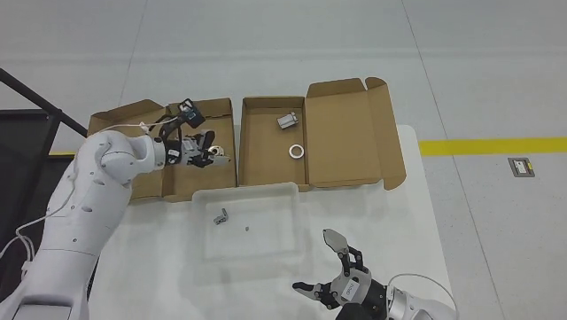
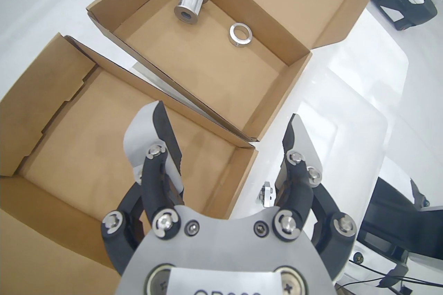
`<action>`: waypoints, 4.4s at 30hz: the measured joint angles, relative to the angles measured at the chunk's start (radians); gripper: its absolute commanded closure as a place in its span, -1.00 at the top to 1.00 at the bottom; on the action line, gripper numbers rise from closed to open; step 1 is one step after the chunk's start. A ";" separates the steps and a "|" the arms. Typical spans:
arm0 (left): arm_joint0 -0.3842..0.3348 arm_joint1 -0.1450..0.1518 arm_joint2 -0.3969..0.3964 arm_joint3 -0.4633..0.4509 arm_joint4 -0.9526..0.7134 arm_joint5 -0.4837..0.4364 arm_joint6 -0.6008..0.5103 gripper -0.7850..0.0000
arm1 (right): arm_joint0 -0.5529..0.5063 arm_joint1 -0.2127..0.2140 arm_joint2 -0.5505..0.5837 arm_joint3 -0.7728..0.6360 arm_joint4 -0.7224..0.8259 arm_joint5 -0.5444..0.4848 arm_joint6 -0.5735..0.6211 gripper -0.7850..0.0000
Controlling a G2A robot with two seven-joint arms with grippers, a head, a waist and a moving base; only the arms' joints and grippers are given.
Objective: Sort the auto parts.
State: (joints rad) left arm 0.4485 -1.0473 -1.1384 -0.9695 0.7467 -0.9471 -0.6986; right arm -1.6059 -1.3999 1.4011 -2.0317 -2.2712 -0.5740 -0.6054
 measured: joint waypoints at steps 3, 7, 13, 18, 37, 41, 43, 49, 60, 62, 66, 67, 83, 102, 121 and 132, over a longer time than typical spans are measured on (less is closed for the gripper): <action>0.166 0.046 -0.101 -0.247 0.004 0.045 -0.054 0.74 | 0.000 0.000 0.000 0.000 0.000 0.000 0.000 1.00; 0.389 0.088 -0.214 -0.552 0.009 0.093 -0.149 0.84 | 0.000 0.000 0.000 0.000 0.000 0.000 0.000 1.00; 0.605 0.107 -0.222 -0.859 0.193 0.224 -0.248 1.00 | 0.000 0.000 0.000 0.000 0.000 0.000 0.000 1.00; 0.605 0.107 -0.220 -0.858 0.191 0.221 -0.248 1.00 | 0.000 0.000 0.000 0.000 0.000 0.000 0.000 1.00; 0.568 0.103 -0.103 -0.846 0.377 0.288 -0.359 0.18 | 0.000 0.000 0.000 0.000 0.000 0.000 0.000 1.00; 0.485 0.086 -0.029 -0.762 0.393 0.329 -0.348 0.17 | 0.000 0.000 0.000 0.000 0.000 0.000 0.000 1.00; 0.438 0.075 0.014 -0.706 0.377 0.315 -0.344 0.10 | 0.000 0.000 0.000 0.000 0.000 0.000 0.000 1.00; 0.357 0.057 0.096 -0.607 0.356 0.289 -0.377 0.22 | 0.000 0.000 0.000 0.000 0.000 0.000 0.000 1.00; 0.294 0.041 0.169 -0.480 0.415 0.293 -0.382 -0.07 | 0.000 0.000 0.000 0.000 0.000 0.000 0.000 1.00; 0.284 0.036 0.186 -0.458 0.421 0.292 -0.373 -0.07 | 0.000 0.000 0.000 0.000 0.000 0.000 0.000 1.00; 0.266 0.025 0.217 -0.421 0.424 0.291 -0.363 -0.09 | 0.000 0.000 0.000 0.000 0.000 0.000 0.000 1.00; 0.262 0.023 0.225 -0.413 0.426 0.294 -0.361 -0.10 | 0.000 0.000 0.000 0.000 0.000 0.000 0.000 1.00; 0.197 -0.019 0.309 -0.292 0.454 0.349 -0.329 -0.50 | 0.000 0.000 0.000 0.000 0.000 0.000 0.000 1.00; 0.261 0.012 0.224 -0.427 0.415 0.238 -0.324 -1.00 | 0.000 0.000 0.000 0.000 0.000 0.000 0.000 1.00; 0.577 0.127 -0.318 -0.766 0.243 0.155 0.052 -1.00 | 0.000 0.000 0.000 0.000 0.000 0.000 0.000 1.00; 0.196 0.086 -0.137 -0.283 0.094 0.283 -0.048 -1.00 | 0.000 0.000 0.000 0.000 0.000 0.000 0.000 1.00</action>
State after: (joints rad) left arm 0.6445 -0.9616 -1.2753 -1.2524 0.8409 -0.6638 -0.7463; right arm -1.6059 -1.3999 1.4011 -2.0317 -2.2712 -0.5740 -0.6054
